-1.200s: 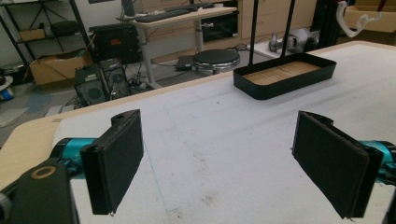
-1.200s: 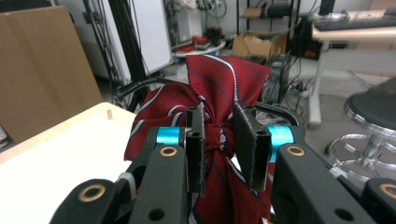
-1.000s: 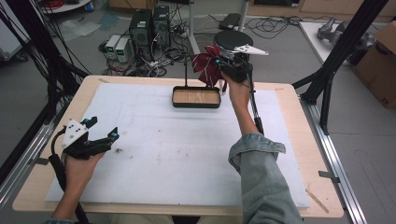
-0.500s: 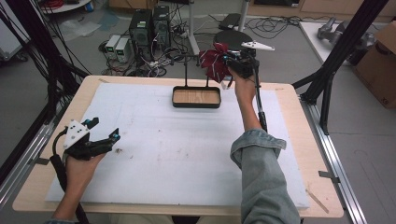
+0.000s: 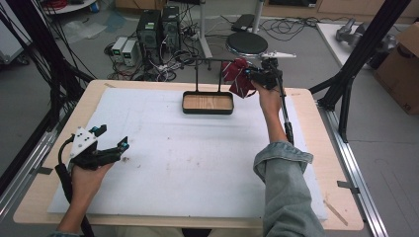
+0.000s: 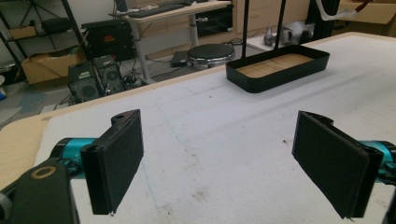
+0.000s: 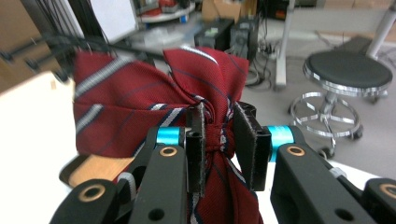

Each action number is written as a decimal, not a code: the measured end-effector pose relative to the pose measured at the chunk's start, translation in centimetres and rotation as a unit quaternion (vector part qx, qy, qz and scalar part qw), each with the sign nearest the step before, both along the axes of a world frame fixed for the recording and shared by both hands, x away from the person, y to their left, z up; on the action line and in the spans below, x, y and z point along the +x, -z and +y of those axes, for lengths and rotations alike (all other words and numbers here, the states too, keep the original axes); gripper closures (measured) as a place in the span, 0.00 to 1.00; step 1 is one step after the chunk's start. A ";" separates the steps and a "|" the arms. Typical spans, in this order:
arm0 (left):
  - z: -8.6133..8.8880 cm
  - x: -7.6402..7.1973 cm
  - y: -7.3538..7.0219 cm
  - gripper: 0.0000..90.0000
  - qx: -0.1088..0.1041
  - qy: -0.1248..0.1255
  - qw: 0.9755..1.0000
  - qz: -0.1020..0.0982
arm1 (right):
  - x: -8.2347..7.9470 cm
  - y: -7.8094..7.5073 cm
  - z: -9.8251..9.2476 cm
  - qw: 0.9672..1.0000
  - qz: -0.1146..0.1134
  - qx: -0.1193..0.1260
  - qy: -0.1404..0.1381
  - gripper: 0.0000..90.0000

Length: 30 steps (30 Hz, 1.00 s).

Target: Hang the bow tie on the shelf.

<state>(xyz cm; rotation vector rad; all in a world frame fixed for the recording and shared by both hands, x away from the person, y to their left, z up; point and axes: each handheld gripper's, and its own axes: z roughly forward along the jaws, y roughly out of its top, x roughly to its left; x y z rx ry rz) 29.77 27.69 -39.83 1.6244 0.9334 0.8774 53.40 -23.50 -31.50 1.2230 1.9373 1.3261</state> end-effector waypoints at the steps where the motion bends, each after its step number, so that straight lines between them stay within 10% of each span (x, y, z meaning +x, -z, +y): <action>1: 0.0 0.0 0.0 0.19 0.000 0.000 1.000 0.000 | 0.0 0.3 0.0 1.000 0.001 -0.002 0.000 0.83; 30: -0.3 0.1 0.2 0.19 0.005 0.004 1.000 0.002 | 1.0 3.9 2.5 1.000 0.020 0.000 0.010 0.76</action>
